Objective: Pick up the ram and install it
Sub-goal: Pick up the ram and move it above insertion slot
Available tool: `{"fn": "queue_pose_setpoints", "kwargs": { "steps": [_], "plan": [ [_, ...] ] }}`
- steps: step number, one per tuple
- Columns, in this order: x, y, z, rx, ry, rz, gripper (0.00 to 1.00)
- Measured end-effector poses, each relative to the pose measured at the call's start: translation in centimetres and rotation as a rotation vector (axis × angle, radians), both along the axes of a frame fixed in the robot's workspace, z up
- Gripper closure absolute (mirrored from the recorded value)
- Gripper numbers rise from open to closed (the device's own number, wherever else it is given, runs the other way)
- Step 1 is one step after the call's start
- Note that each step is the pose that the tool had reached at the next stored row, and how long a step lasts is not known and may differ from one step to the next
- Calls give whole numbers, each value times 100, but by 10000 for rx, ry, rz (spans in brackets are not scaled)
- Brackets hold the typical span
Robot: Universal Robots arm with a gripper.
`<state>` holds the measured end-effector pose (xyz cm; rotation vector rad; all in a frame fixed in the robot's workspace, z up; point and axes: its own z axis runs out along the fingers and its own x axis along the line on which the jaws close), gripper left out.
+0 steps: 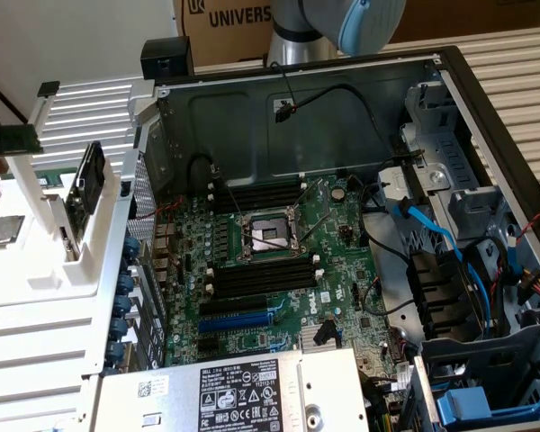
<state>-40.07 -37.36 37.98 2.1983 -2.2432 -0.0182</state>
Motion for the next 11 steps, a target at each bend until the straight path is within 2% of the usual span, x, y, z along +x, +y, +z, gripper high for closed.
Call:
{"fn": "queue_pose_setpoints", "kwargs": {
  "steps": [5,6,10,11],
  "plan": [
    [229,0,59,0,0,-1,87],
    [359,0,84,0,0,1,87],
    [530,0,112,0,0,-1,87],
    [667,0,129,1,-1,1,87]
  ]
}}
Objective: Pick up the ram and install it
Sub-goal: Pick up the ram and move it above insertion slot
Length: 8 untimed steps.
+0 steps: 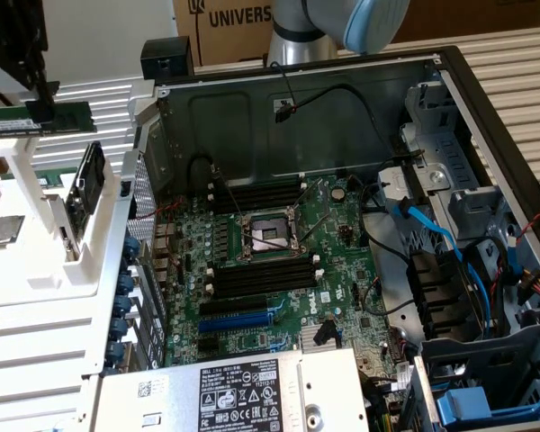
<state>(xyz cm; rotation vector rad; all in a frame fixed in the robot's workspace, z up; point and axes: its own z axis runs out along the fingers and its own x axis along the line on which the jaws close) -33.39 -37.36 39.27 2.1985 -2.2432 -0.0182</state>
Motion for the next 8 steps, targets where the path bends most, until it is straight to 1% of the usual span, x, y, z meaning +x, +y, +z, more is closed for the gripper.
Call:
{"fn": "queue_pose_setpoints", "kwargs": {
  "steps": [8],
  "plan": [
    [366,0,33,-7,1,-1,87]
  ]
}}
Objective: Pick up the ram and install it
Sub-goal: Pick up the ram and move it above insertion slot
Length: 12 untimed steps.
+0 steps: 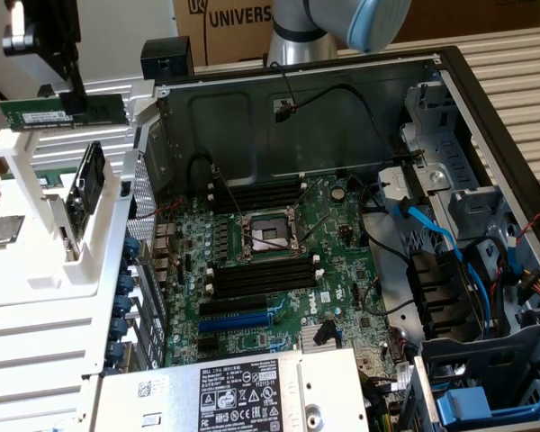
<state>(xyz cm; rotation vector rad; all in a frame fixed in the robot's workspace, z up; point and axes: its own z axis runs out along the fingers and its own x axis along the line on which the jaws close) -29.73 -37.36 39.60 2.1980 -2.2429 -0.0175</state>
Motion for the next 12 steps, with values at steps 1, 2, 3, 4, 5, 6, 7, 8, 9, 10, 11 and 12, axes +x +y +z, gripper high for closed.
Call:
{"fn": "queue_pose_setpoints", "kwargs": {
  "steps": [1,2,3,4,5,6,7,8,9,10,11,12],
  "plan": [
    [45,0,4,0,0,-1,87],
    [93,0,7,0,0,0,87],
    [136,0,10,-1,-1,0,87],
    [183,0,14,-1,-1,2,87],
    [228,0,18,-2,0,0,87],
    [272,0,21,-3,0,-1,87],
    [319,0,24,-6,0,0,87],
    [365,0,26,-7,-1,1,87],
    [410,0,27,-9,-1,1,87],
    [455,0,29,-12,0,0,87],
    [501,0,31,-15,0,-1,87],
    [548,0,32,-16,0,0,87]
  ]
}}
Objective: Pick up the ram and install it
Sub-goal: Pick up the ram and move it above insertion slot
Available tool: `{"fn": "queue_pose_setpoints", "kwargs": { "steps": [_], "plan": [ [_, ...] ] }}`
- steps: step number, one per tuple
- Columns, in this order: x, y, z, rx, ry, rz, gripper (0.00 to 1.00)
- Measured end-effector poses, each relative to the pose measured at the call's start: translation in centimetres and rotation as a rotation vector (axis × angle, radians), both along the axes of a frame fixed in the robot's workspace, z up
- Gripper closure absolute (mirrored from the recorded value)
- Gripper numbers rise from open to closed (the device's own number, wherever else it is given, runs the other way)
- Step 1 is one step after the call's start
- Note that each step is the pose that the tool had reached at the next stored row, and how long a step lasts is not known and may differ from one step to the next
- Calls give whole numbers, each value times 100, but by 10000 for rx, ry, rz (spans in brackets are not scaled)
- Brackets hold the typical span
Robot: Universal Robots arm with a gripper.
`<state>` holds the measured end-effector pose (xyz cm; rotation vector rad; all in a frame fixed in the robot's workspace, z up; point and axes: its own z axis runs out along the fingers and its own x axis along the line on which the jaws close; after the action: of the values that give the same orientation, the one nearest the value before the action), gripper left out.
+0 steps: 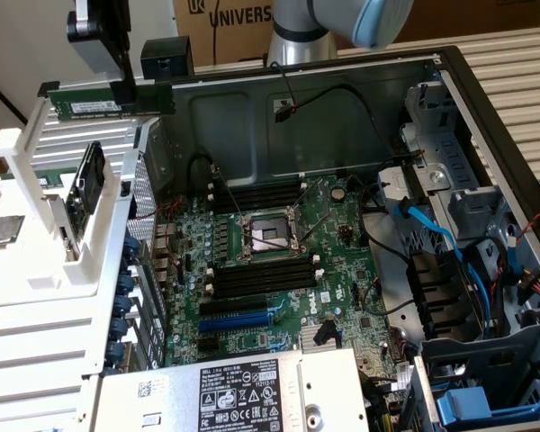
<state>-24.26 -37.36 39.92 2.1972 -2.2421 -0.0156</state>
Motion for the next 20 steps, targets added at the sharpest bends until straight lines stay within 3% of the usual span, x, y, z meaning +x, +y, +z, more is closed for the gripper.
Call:
{"fn": "queue_pose_setpoints", "kwargs": {
  "steps": [17,18,19,20],
  "plan": [
    [727,0,2,-4,-8,0,87],
    [763,0,2,-4,-12,1,87],
    [879,0,2,-4,-42,3,87],
    [892,0,3,-5,-60,13,87]
  ]
}}
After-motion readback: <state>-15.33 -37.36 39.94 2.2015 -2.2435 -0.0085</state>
